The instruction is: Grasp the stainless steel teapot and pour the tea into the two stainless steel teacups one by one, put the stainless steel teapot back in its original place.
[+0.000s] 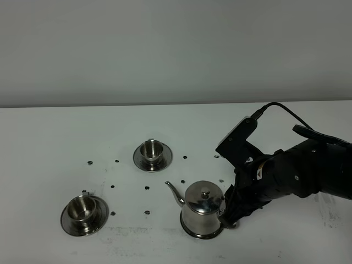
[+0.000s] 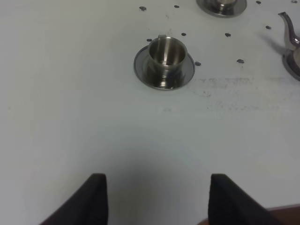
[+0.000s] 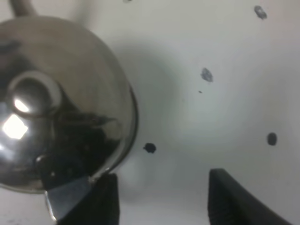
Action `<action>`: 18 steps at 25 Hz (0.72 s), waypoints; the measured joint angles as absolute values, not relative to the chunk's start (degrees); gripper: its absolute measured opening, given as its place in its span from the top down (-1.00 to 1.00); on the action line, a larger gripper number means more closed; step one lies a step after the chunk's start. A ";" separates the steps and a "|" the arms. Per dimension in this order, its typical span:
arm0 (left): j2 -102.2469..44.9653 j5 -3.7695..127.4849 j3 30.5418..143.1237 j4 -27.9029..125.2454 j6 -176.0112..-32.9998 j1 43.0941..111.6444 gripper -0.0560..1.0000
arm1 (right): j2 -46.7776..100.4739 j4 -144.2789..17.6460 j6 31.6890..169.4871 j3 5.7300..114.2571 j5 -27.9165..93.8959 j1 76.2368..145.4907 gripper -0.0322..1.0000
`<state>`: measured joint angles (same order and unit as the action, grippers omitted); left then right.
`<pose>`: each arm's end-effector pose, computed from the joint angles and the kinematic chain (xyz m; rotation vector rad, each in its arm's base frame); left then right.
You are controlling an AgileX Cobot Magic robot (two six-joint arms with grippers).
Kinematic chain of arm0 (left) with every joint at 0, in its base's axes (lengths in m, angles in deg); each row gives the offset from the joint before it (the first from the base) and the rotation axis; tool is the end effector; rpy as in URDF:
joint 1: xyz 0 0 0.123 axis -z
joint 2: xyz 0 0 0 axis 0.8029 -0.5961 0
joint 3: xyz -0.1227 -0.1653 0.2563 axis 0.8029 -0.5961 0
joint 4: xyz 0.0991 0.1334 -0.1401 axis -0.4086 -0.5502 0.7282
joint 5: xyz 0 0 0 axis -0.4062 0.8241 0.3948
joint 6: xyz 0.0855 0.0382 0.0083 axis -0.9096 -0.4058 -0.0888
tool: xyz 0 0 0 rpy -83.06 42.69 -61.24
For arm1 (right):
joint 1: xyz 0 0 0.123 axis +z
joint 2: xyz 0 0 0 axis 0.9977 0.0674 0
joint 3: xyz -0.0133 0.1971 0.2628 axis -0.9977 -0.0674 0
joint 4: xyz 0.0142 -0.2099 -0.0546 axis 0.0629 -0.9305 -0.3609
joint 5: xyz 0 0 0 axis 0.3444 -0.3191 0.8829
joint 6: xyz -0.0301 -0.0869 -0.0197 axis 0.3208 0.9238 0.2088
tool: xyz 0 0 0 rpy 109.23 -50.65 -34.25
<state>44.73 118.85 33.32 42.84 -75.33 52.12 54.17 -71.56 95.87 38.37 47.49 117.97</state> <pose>-0.0735 -0.0127 0.2480 0.0683 2.0794 -0.0958 0.2814 0.1744 0.2452 -1.1175 2.3818 0.0772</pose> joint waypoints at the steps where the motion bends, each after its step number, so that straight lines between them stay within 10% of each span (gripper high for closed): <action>1: 44.73 118.85 33.32 42.84 -75.33 52.12 -0.05 | 54.17 -70.41 96.75 38.37 47.78 117.97 0.12; 18: 44.73 118.85 33.32 42.84 -75.33 52.12 -0.05 | 54.17 -58.22 97.41 39.80 56.55 117.85 0.13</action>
